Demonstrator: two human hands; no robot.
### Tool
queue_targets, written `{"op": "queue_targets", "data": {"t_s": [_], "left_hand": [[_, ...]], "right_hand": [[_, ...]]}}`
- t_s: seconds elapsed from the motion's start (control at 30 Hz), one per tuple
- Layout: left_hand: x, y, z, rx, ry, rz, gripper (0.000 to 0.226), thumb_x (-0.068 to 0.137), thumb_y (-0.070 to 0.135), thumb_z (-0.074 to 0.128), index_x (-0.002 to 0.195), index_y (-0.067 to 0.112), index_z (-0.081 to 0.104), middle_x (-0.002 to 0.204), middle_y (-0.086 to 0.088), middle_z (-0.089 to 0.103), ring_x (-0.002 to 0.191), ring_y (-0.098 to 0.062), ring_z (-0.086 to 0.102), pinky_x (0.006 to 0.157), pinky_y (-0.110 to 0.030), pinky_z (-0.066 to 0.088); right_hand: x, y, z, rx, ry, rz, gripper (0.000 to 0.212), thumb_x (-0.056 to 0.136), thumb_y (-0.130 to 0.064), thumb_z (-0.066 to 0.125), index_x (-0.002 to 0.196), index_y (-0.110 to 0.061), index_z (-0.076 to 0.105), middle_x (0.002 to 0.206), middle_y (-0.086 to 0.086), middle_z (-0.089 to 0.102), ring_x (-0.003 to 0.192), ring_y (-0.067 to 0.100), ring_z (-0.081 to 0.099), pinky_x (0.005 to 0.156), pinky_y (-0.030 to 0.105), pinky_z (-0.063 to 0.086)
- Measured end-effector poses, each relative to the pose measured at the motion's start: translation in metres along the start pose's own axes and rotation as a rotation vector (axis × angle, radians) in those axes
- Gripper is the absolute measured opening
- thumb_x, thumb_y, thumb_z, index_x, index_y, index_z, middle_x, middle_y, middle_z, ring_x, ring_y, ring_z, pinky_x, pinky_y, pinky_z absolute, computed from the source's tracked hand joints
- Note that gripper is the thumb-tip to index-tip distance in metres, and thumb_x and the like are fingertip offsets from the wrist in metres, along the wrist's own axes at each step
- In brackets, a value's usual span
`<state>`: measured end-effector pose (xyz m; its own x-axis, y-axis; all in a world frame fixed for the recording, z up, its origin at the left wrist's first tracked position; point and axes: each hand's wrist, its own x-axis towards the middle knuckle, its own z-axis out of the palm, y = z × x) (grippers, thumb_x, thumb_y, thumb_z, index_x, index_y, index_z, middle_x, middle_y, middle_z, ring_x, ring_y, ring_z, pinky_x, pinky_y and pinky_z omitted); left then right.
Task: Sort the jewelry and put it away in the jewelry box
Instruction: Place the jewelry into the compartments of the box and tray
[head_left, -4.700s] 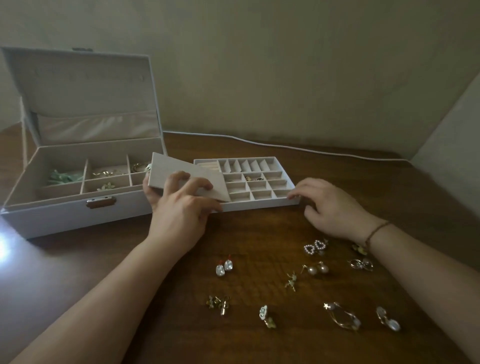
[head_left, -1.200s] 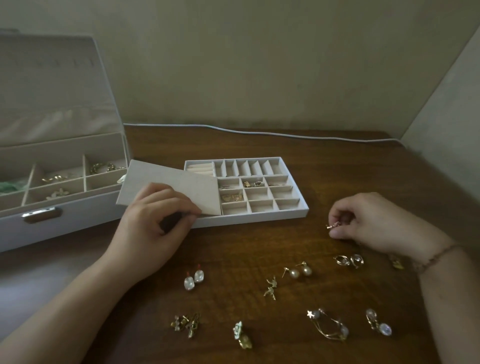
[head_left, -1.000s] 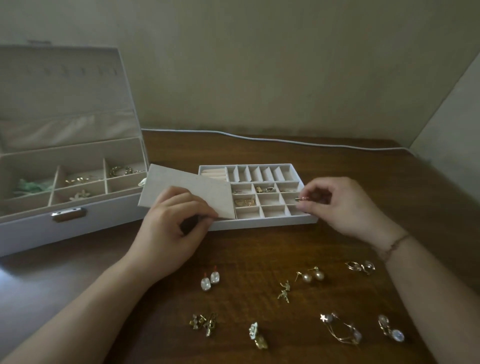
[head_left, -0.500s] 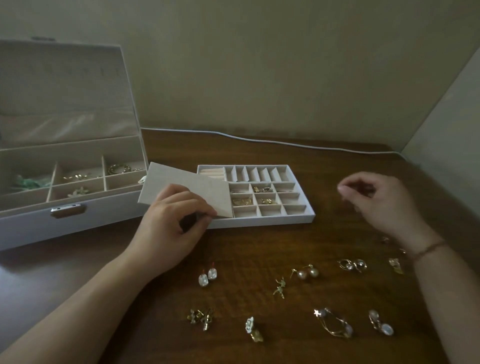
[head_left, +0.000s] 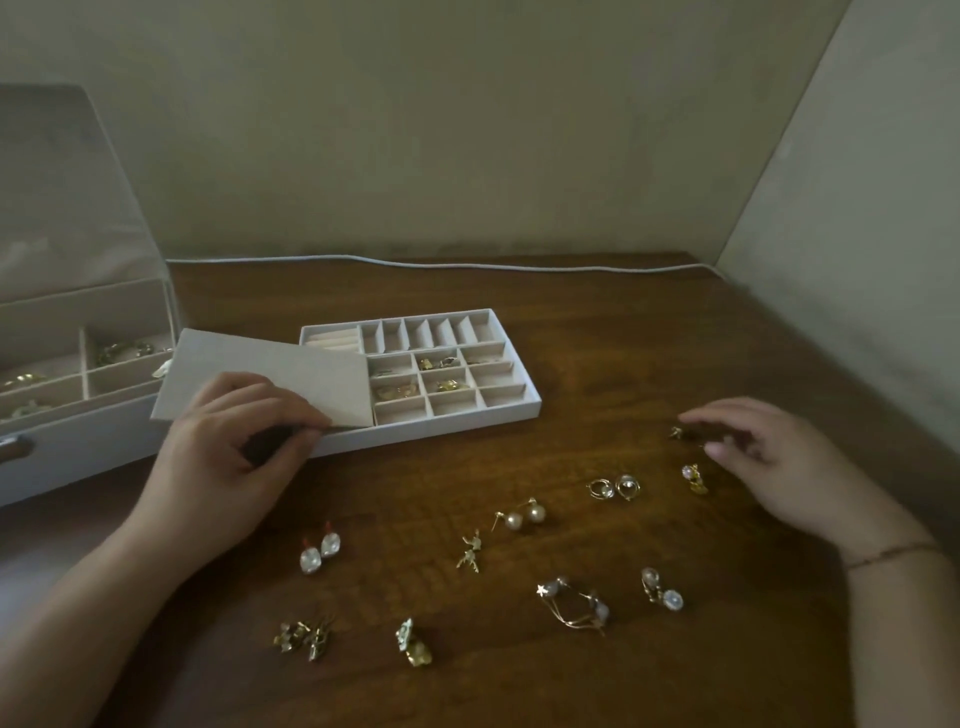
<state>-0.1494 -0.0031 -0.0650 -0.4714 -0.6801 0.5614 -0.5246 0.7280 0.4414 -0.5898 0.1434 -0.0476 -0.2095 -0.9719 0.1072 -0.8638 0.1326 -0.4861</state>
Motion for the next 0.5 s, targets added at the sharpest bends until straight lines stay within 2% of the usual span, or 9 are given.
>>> {"op": "queue_targets", "data": {"t_s": [0.1,0.2,0.3,0.4,0.5], "left_hand": [[-0.001,0.0,0.0,-0.011,0.001,0.003,0.015,0.083,0.024,0.066,0.096,0.026,0.074,0.099,0.017,0.067,0.107,-0.004,0.052,0.091,-0.013,0.04],[0.0,0.0,-0.001,-0.024,-0.003,0.007,0.015,0.084,0.026,0.064,0.095,0.027,0.074,0.099,0.017,0.068,0.108,-0.004,0.052,0.092,-0.011,0.039],[-0.001,0.0,-0.001,-0.02,0.001,0.004,0.014,0.085,0.028,0.064,0.095,0.027,0.074,0.098,0.017,0.068,0.106,-0.008,0.054,0.093,-0.013,0.039],[-0.001,0.001,-0.001,-0.028,0.004,0.004,0.016,0.086,0.03,0.062,0.095,0.025,0.075,0.097,0.015,0.069,0.103,-0.015,0.055,0.091,-0.021,0.042],[0.0,0.001,-0.002,-0.025,0.005,0.002,0.012,0.087,0.026,0.066,0.096,0.027,0.074,0.097,0.014,0.069,0.104,-0.015,0.055,0.09,-0.025,0.042]], "right_hand": [[0.004,-0.006,0.006,-0.064,-0.041,-0.04,0.042,0.091,-0.009,0.062,0.109,-0.047,0.062,0.112,-0.026,0.054,0.081,-0.004,0.053,0.069,0.014,0.036],[0.012,-0.017,0.014,-0.115,-0.012,-0.045,0.034,0.089,-0.007,0.064,0.096,-0.04,0.066,0.102,-0.022,0.058,0.086,-0.006,0.052,0.071,0.01,0.033],[0.013,-0.021,0.016,-0.149,0.05,-0.018,0.028,0.087,-0.009,0.068,0.087,-0.037,0.065,0.094,-0.019,0.06,0.083,-0.003,0.053,0.068,0.011,0.035],[0.01,-0.019,0.015,-0.164,0.107,0.019,0.027,0.085,-0.007,0.069,0.087,-0.034,0.065,0.095,-0.011,0.063,0.081,-0.003,0.053,0.066,0.011,0.035],[0.011,-0.029,0.013,-0.131,0.153,0.017,0.026,0.086,-0.005,0.067,0.09,-0.03,0.067,0.099,-0.006,0.065,0.085,0.003,0.056,0.071,0.013,0.038]]}}
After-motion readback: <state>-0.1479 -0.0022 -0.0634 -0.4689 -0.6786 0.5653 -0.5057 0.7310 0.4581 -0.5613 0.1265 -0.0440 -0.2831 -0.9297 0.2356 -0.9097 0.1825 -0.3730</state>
